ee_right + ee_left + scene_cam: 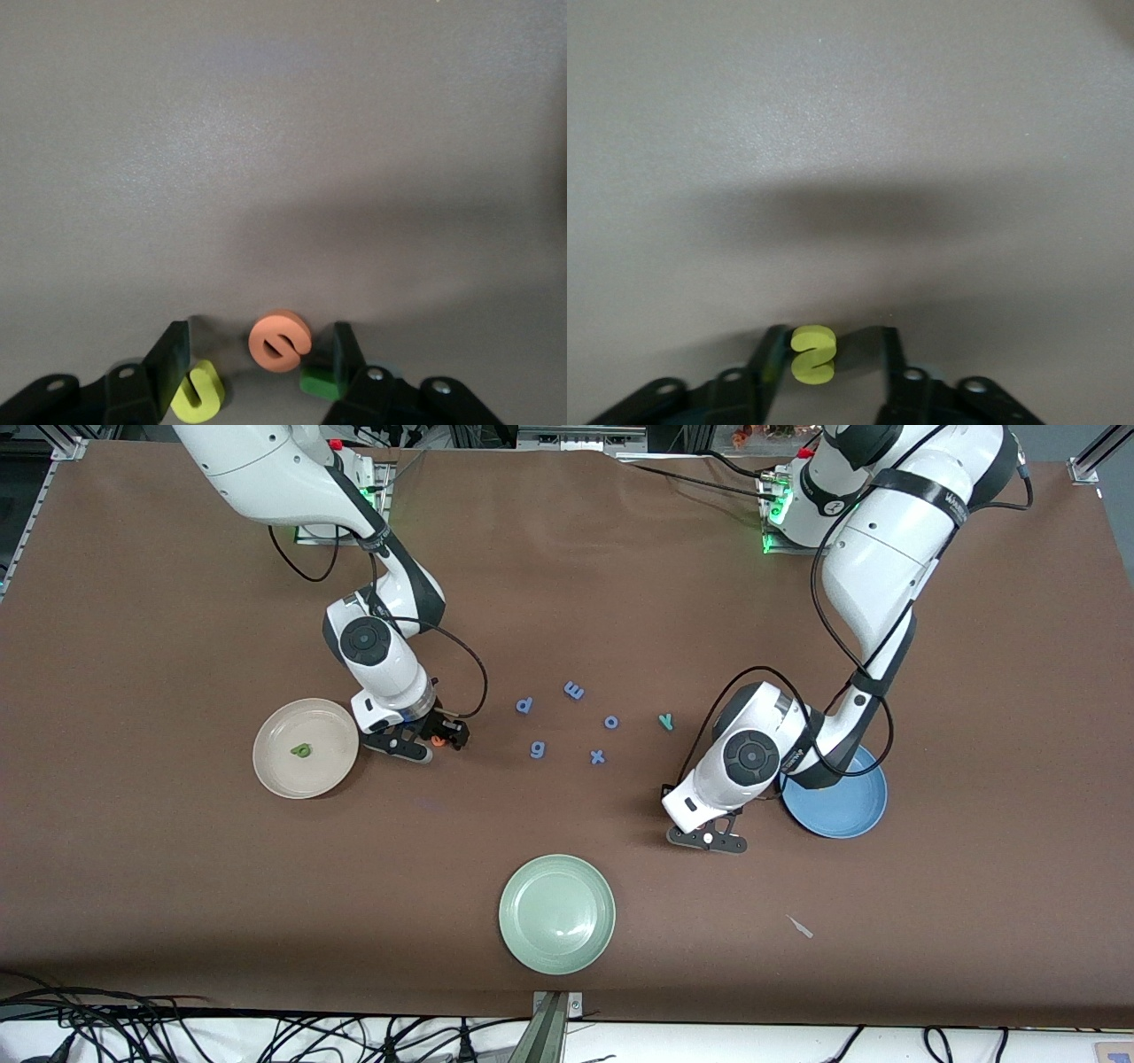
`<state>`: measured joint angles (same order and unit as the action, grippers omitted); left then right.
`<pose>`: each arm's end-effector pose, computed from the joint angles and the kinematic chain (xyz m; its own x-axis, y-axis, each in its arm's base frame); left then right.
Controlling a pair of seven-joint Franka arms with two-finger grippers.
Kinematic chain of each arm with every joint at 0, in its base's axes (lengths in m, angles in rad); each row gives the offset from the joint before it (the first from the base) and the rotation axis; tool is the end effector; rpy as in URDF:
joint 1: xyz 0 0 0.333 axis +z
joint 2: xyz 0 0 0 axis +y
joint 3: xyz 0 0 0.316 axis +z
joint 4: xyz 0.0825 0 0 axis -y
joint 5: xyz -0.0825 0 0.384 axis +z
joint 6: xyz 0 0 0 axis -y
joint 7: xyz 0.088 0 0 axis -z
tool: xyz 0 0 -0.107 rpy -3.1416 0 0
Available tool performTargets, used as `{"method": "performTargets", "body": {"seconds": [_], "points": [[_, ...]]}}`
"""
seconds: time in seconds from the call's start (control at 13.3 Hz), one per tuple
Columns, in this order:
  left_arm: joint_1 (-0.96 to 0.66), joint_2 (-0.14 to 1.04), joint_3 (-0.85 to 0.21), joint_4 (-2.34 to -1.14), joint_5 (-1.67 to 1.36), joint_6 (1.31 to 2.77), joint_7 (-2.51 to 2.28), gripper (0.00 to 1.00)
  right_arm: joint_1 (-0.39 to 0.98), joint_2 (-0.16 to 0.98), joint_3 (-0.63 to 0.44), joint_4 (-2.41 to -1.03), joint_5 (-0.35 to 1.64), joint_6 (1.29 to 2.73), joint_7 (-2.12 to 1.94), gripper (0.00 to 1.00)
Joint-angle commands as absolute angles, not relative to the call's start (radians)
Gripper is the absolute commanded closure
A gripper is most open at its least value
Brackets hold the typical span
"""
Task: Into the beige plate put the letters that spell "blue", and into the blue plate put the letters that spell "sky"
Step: 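Grasp yellow z with the left gripper while the right gripper grasps orange e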
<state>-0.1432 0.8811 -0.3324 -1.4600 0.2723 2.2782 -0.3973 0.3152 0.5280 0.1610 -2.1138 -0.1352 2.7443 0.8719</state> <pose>0.6579 -0.2842 0.1740 0.9890 -0.1454 -0.0261 -0.1442 -0.9886 0.0440 0.5184 0.2737 0.1736 0.9527 -0.2978 0.0616 -0.2912 -0.9518 -0.0966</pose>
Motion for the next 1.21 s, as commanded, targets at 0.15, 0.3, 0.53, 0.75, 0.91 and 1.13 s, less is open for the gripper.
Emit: {"method": "performTargets", "body": {"seconds": [0.15, 0.3, 0.53, 0.75, 0.91, 1.13], "points": [[-0.124, 0.879, -0.331, -1.454, 0.253, 2.266, -0.387, 0.9, 0.318, 0.512, 0.161, -2.146, -0.147, 2.75, 0.885, 0.36], [-0.121, 0.852, -0.334, -1.45, 0.252, 2.219, -0.39, 0.9, 0.318, 0.512, 0.161, -2.154, -0.147, 2.755, 0.885, 0.4], [-0.11, 0.76, -0.336, -1.437, 0.255, 2.029, -0.382, 0.9, 0.318, 0.514, 0.16, -2.154, -0.149, 2.76, 0.881, 0.52], [-0.075, 0.704, -0.328, -1.439, 0.268, 1.828, -0.241, 0.91, 0.318, 0.512, 0.16, -2.158, -0.149, 2.758, 0.877, 0.77], [-0.014, 0.701, -0.328, -1.45, 0.27, 1.787, -0.125, 0.9, 0.318, 0.5, 0.158, -2.161, -0.149, 2.752, 0.87, 0.89], [0.067, 0.715, -0.328, -1.505, 0.374, 1.807, -0.022, 0.9, 0.316, 0.45, 0.14, -2.163, -0.149, 2.703, 0.835, 0.9]]}}
